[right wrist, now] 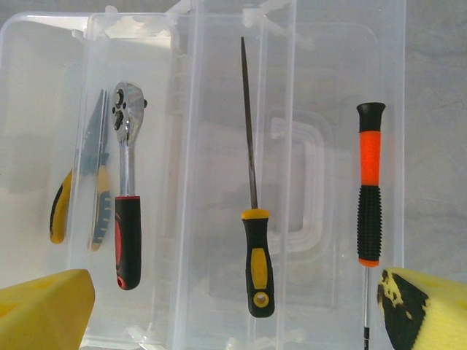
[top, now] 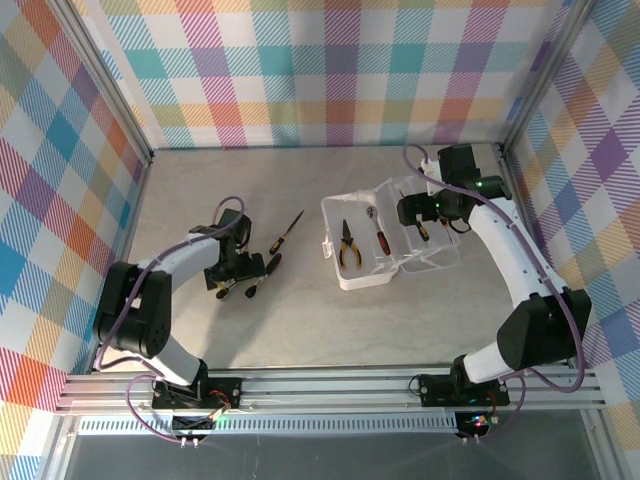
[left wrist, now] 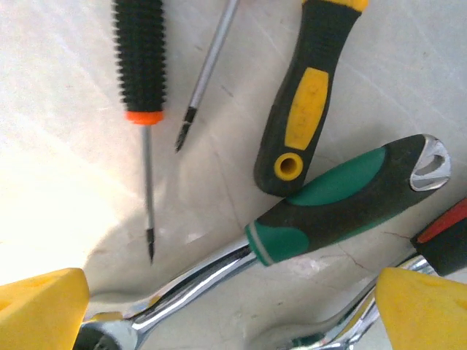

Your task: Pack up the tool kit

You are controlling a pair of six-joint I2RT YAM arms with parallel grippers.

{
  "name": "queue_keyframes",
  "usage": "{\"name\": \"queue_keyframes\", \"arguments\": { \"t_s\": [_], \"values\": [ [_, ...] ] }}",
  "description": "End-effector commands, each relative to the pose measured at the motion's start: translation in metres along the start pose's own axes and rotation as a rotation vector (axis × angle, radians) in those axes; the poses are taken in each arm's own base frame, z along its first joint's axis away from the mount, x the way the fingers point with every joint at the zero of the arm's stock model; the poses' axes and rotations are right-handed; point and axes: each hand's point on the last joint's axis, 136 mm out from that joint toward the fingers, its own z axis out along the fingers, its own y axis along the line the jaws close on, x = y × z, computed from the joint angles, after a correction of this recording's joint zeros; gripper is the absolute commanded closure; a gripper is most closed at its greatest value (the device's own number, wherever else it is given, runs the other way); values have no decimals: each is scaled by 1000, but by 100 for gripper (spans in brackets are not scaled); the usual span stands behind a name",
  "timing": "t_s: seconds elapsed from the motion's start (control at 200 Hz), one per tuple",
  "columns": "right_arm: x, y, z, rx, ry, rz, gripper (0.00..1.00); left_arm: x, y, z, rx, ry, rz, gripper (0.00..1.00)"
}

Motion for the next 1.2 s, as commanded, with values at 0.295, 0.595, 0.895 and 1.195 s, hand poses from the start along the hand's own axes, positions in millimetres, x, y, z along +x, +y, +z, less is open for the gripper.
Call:
{"name": "queue_keyframes", "arguments": {
  "t_s": [0.295,0.595,0.895,1.195],
  "values": [
    [3,8,1,-35,-8,-2,1,9,7,-2,-2,4,-42,14],
    [2,10,7,-46,5,2,1,-4,-41,-44,14,-134,253,17],
    [3,10,8,-45,10,4,1,25,-43,-17,12,25,323,34],
    [3,10,8,-44,12,4,1,37,-29,4,-96,113,323,39]
  ]
}}
